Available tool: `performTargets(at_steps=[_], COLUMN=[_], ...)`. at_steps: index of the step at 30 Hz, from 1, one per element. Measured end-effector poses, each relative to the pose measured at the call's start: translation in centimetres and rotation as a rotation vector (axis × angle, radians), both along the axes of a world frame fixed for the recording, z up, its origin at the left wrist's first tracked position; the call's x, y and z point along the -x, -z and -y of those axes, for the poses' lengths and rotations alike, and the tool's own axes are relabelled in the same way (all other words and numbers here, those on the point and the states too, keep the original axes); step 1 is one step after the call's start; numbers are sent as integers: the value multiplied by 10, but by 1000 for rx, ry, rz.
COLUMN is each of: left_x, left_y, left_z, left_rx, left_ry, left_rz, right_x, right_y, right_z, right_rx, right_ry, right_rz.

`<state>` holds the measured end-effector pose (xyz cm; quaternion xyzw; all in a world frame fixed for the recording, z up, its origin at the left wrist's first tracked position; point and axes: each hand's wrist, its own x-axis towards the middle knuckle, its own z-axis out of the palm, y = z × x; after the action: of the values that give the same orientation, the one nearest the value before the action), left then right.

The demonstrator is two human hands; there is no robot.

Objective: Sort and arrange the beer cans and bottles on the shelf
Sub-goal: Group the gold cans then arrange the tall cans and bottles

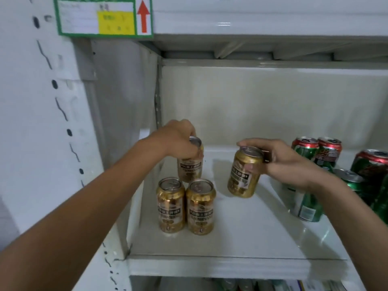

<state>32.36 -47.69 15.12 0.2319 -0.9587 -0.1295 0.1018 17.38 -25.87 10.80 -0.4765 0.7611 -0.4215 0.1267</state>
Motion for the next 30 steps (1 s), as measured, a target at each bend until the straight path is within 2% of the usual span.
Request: performTargets(at_steps=[4, 8, 16, 19, 22, 25, 28, 30], left_x=[-12, -13, -19, -22, -25, -33, -48, -53], left_y=[18, 28, 36, 33, 36, 53, 91, 120], left_z=[18, 21, 19, 15, 11, 4, -11, -17], left_rx=[1, -127, -349, -359, -327, -387, -643, -806], left_ry=[-92, -140, -173, -169, -187, -215, -262, -257], left_rz=[82, 113, 161, 202, 180, -104, -621, -876], right_x=[1, 4, 6, 5, -5, -17, -31, -36], right_y=[-6, 19, 41, 49, 66, 91, 107, 110], right_z=[54, 89, 109, 109, 108, 111, 116, 118], right_rx=[-140, -175, -201, -119, 65, 208, 331, 381], right_ry=[-184, -256, -419, -444, -351, -239, -123, -84], right_rz=[-64, 14, 121, 389, 614, 632, 640, 647])
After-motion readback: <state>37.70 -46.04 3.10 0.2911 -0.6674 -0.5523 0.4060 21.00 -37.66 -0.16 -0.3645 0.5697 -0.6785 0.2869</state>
